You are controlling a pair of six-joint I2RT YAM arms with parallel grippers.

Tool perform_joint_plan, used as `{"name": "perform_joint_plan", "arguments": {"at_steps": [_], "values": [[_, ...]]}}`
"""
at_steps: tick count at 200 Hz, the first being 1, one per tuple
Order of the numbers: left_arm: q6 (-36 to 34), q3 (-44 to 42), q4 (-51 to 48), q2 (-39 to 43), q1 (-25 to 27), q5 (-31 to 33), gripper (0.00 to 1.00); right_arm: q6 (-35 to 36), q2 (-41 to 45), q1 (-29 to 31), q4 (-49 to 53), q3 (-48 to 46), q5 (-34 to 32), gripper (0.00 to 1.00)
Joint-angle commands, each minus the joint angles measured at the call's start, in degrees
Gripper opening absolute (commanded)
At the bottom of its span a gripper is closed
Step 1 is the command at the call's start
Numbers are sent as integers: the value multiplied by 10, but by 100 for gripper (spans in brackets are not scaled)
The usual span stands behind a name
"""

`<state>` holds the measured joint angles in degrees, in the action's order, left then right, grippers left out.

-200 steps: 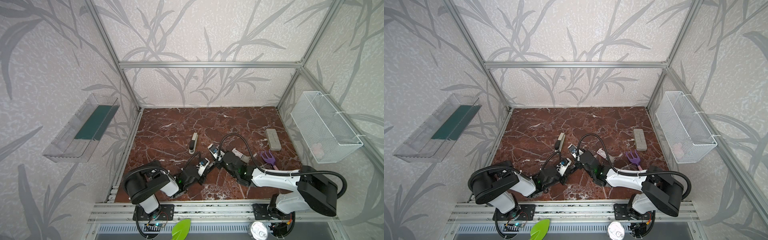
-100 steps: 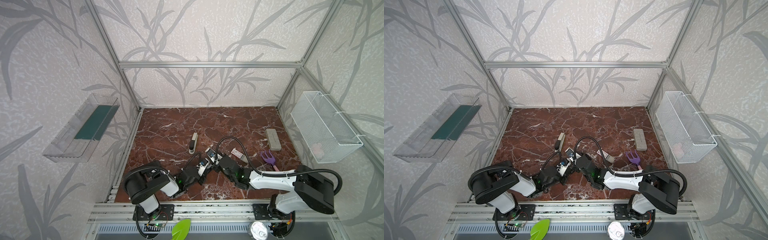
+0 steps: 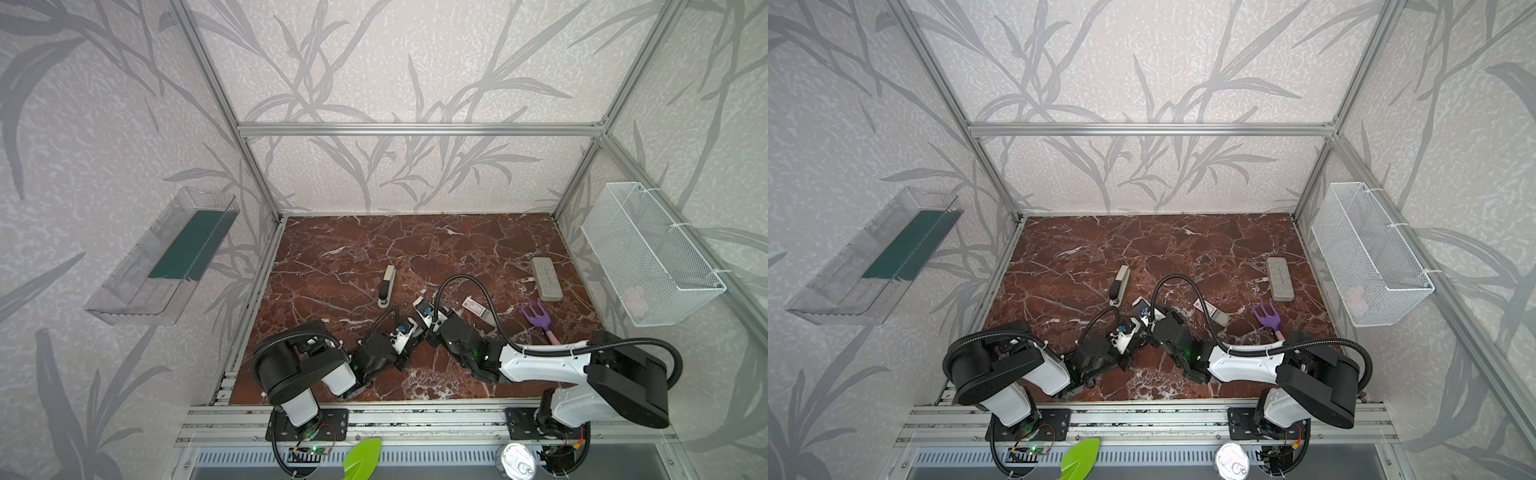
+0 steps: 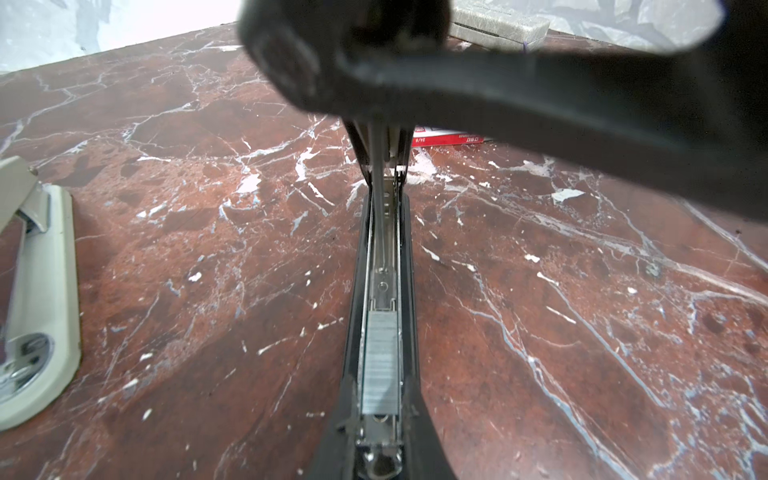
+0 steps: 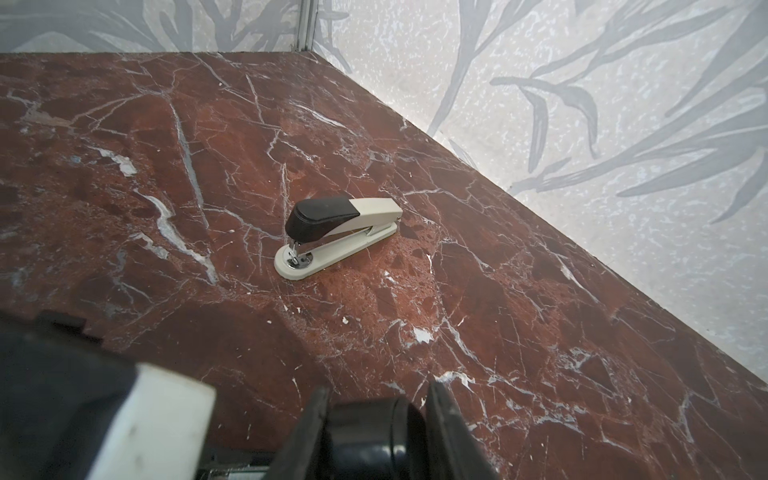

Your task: Load the staples into the stapler

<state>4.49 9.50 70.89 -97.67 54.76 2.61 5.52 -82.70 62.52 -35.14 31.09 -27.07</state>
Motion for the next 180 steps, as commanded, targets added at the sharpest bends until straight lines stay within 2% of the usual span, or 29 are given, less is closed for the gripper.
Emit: {"name": "perform_joint_plan", "arguments": {"at_steps": [1, 61, 107, 148, 180], "values": [[-6, 1, 96, -28, 8, -19, 0, -121, -8, 35, -62, -4, 134, 33], [-22, 4, 101, -32, 8, -16, 0, -129, -21, 47, -58, -6, 151, 33], [-22, 0, 101, -29, 8, -11, 0, -138, -39, 62, -68, -8, 150, 38], [-24, -2, 101, -27, 8, -13, 0, -149, -53, 64, -97, -14, 133, 53], [-23, 0, 101, -28, 8, -15, 0, -156, -57, 64, -100, -20, 131, 55]]}}
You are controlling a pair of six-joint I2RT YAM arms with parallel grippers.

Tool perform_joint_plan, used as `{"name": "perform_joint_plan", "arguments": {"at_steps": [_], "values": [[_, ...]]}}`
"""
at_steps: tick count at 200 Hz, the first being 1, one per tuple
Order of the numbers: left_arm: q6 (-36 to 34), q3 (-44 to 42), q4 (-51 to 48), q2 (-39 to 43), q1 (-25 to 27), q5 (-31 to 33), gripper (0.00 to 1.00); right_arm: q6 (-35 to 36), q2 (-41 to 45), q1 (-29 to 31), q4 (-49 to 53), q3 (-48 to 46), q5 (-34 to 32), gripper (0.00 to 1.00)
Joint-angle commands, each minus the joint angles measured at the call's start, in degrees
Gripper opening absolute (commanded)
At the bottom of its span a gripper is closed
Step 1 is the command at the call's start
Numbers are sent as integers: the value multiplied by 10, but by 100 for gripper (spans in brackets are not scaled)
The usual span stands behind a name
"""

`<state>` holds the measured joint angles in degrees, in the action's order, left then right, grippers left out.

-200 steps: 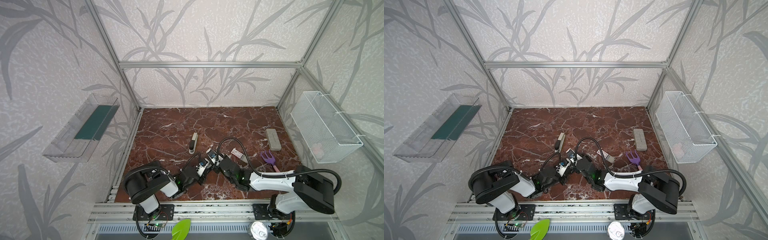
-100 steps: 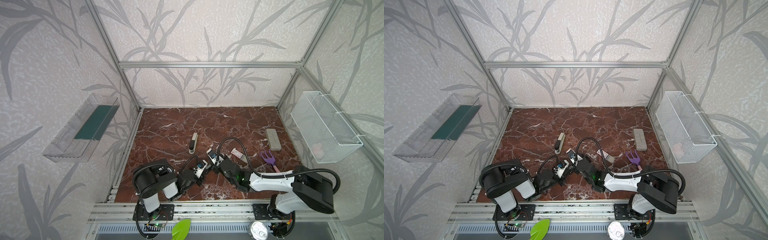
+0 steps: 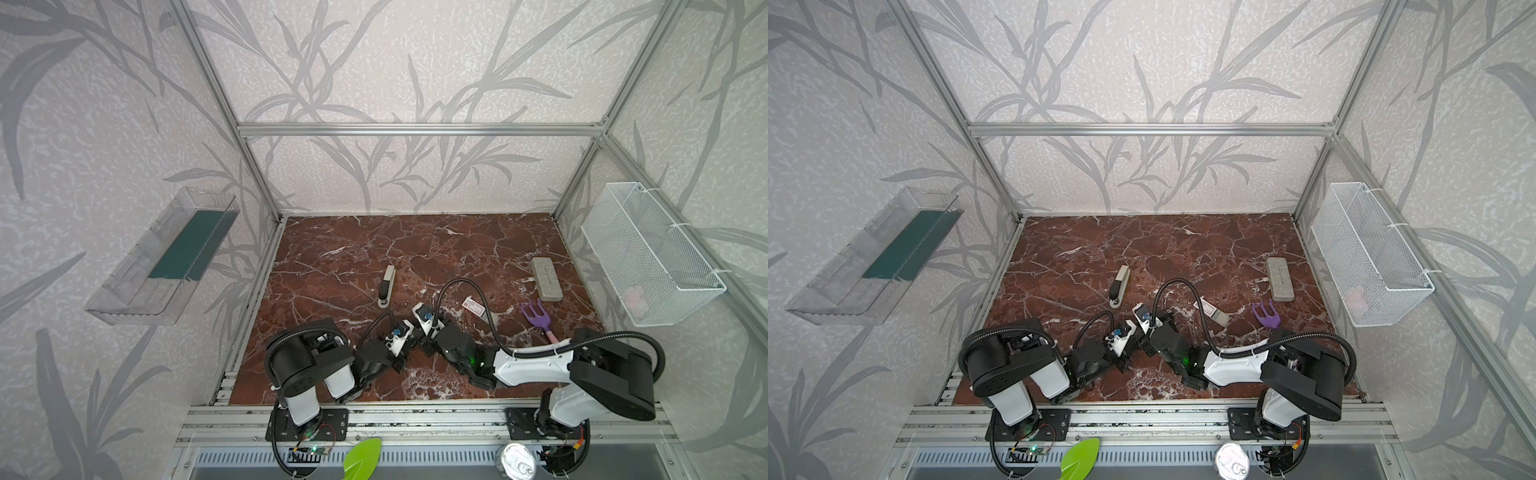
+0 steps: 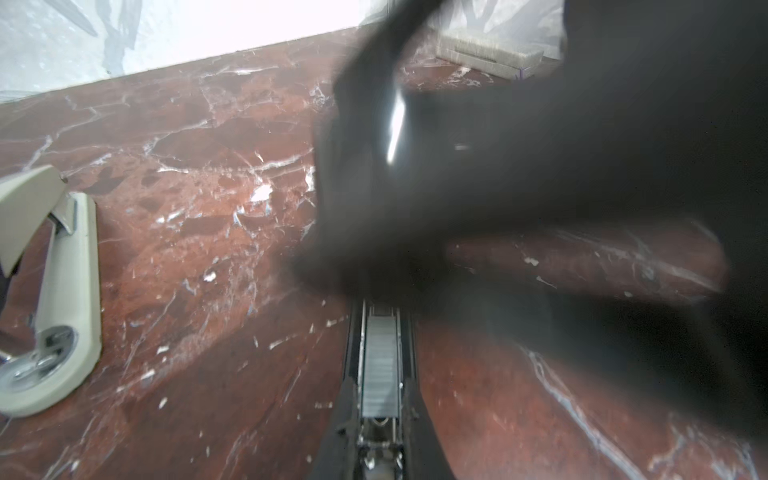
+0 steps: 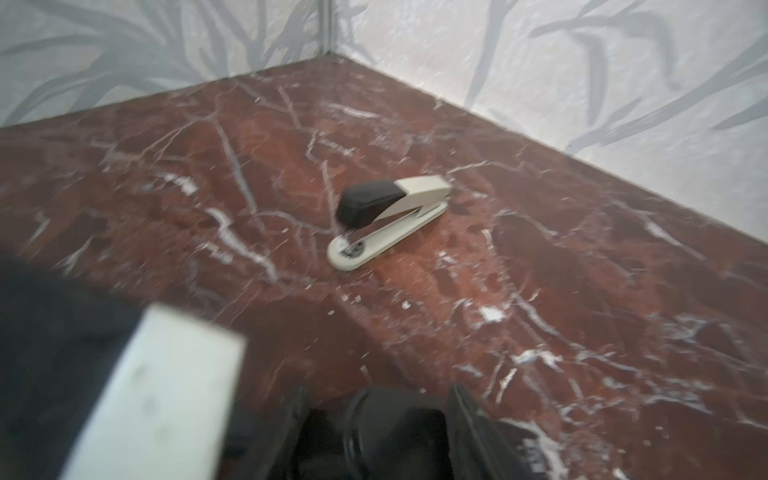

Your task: Load the staples into the stapler

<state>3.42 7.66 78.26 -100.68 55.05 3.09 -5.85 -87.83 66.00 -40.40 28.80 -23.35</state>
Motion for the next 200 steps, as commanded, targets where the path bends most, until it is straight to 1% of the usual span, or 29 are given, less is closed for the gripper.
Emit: {"name": "perform_joint_plan", "arguments": {"at_steps": [1, 44, 61, 86, 90, 136, 151, 166, 188, 200], "values": [[-12, 18, 28, 2, 5, -19, 0, -42, -6, 29, -47, 3, 93, 55], [-8, 20, 28, -1, 5, -10, 0, -50, 3, 29, -53, -11, 81, 57], [-5, 21, 28, -3, 5, -3, 0, -50, 16, 29, -43, -18, 67, 61], [5, 24, 27, -12, 5, 13, 0, -50, 52, 29, -27, -36, 43, 66], [7, 24, 27, -13, 5, 14, 0, -50, 59, 28, -5, -39, 40, 67], [29, 28, 23, -24, 5, 55, 0, -54, 149, 25, 59, -85, -12, 70], [33, 34, 2, -21, 5, 64, 0, -58, 177, 19, 83, -100, -22, 70], [38, 43, -29, -10, 6, 90, 0, -64, 212, 12, 105, -117, -33, 71], [30, 60, -80, 10, 6, 136, 0, -75, 267, 0, 135, -140, -42, 71], [29, 77, -122, 21, 5, 173, 0, -82, 294, -5, 155, -150, -49, 71]]}}
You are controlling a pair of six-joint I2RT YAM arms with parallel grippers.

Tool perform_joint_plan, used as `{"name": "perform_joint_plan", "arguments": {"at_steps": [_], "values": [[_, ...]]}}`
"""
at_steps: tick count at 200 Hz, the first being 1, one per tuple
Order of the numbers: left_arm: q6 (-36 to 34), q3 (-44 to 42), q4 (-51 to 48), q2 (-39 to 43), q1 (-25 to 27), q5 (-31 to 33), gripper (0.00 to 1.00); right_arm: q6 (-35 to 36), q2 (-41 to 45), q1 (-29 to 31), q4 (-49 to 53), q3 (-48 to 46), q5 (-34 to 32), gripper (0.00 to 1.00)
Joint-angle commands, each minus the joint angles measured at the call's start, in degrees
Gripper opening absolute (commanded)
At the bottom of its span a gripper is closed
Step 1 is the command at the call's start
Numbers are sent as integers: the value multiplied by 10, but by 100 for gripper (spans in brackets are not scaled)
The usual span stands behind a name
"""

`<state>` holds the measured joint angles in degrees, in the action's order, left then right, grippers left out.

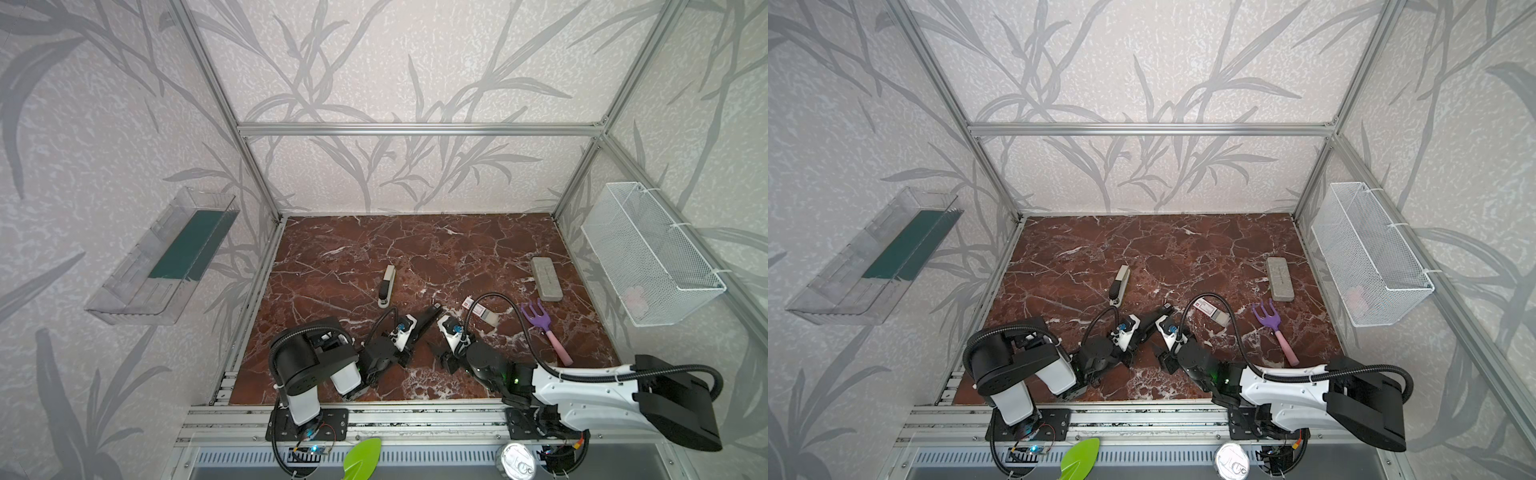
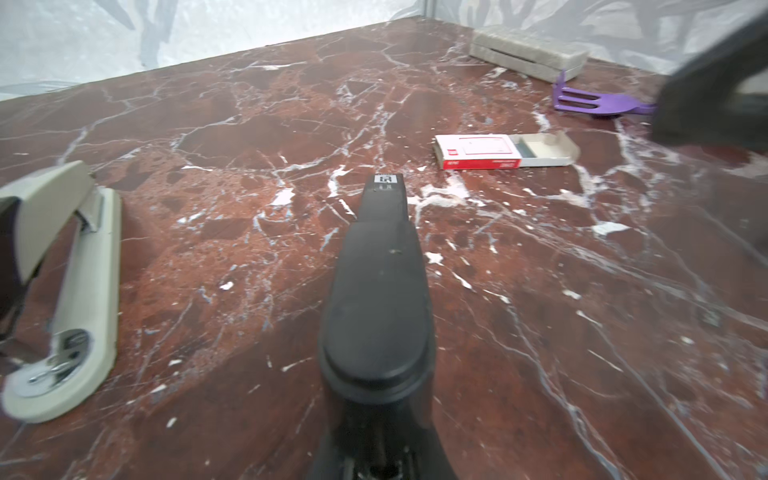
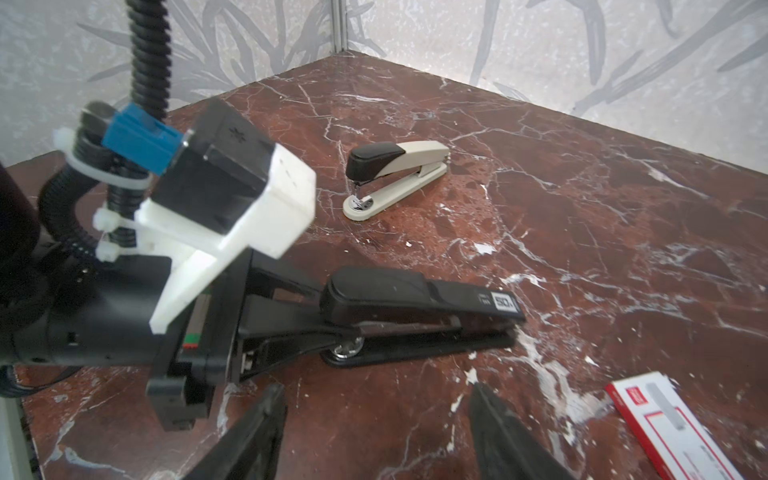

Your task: Load the staples into the stapler

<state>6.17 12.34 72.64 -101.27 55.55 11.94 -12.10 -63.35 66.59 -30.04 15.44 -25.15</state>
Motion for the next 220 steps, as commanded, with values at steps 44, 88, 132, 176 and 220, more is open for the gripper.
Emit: {"name": "perform_joint_plan", "arguments": {"at_steps": [44, 88, 132, 176, 220], "values": [[-8, 124, -191, 17, -17, 160, 0, -37, 149, -17, 127, -35, -43, 71], [10, 203, -245, -24, -72, 143, 0, -46, 214, -17, 176, -39, -40, 71], [16, 269, -305, -51, -97, 116, 0, -47, 218, -17, 182, -38, -39, 71], [38, 301, -328, -77, -97, 92, 0, -41, 196, -17, 167, -33, -37, 71], [49, 306, -345, -79, -93, 83, 18, -41, 196, -17, 169, -33, -44, 71]]}}
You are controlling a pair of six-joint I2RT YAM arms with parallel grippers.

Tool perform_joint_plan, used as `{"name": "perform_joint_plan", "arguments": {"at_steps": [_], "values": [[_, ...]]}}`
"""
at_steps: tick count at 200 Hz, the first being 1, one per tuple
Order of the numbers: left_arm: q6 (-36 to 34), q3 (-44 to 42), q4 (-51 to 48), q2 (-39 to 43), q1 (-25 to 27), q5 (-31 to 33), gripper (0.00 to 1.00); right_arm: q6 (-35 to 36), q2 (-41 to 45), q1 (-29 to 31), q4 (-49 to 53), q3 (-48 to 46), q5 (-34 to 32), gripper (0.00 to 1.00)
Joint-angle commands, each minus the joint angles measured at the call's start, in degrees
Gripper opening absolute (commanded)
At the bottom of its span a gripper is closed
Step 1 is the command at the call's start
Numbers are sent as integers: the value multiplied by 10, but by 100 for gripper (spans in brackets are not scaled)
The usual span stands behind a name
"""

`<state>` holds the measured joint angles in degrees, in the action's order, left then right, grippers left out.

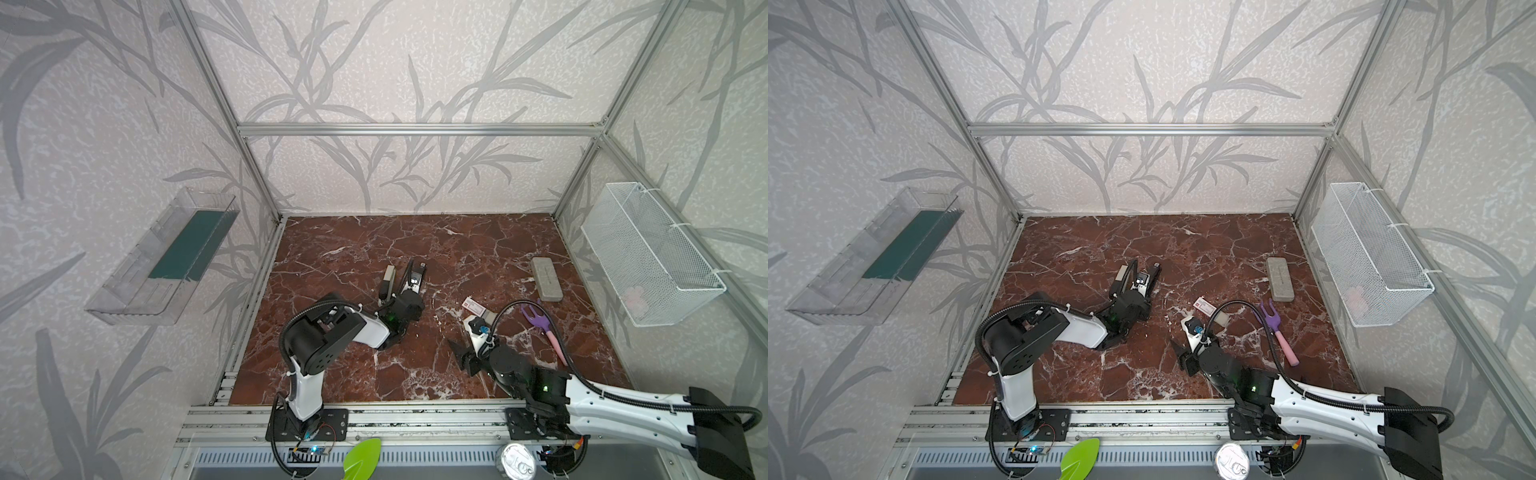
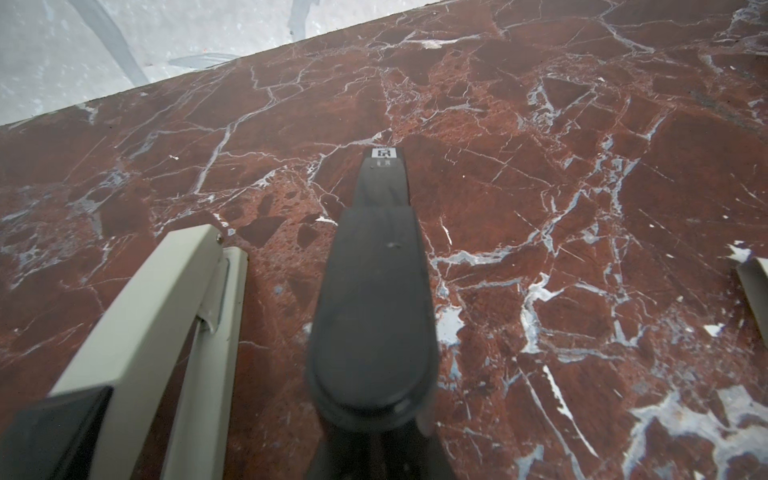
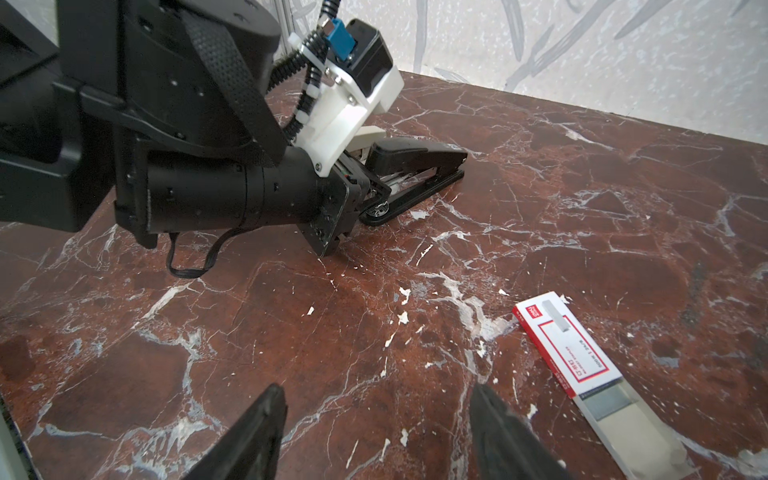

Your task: Load the staples into the stapler

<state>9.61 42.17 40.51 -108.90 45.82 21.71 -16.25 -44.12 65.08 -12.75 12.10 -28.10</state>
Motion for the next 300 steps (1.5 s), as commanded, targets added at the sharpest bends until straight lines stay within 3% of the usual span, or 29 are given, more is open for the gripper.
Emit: {"name": "perform_joint_plan", "arguments": {"at_steps": [1, 44, 95, 147, 166, 168, 173, 177, 203, 209, 256, 300], "values": [[15, 8, -24, -3, 5, -15, 19, 1, 5, -2, -3, 0, -14, 71], [23, -1, -49, 20, 6, -33, 40, 11, 17, -3, 11, 4, -26, 71], [31, -24, -93, 86, 16, -49, 46, 7, 35, -23, 37, 13, -11, 72], [42, -37, -184, 159, 16, -19, 51, -8, 26, -61, 80, 41, 35, 78], [53, -47, -206, 189, 16, -16, 61, -10, 11, -95, 82, 53, 64, 81], [53, -46, -211, 192, 16, -16, 67, -10, 9, -98, 82, 54, 67, 81], [55, -47, -222, 200, 16, -18, 93, -11, 3, -104, 81, 58, 76, 82], [54, -48, -229, 207, 16, -20, 97, -11, -3, -110, 81, 61, 83, 82], [61, -59, -272, 257, 15, -22, 98, -14, -47, -138, 75, 85, 129, 86], [61, -62, -280, 272, 15, -24, 98, -15, -57, -143, 73, 91, 139, 100], [87, -85, -388, 389, -3, -11, 99, -11, -135, -183, 84, 148, 181, 99], [89, -89, -509, 479, -72, 7, 99, -3, -191, -250, 145, 216, 178, 99]]}}
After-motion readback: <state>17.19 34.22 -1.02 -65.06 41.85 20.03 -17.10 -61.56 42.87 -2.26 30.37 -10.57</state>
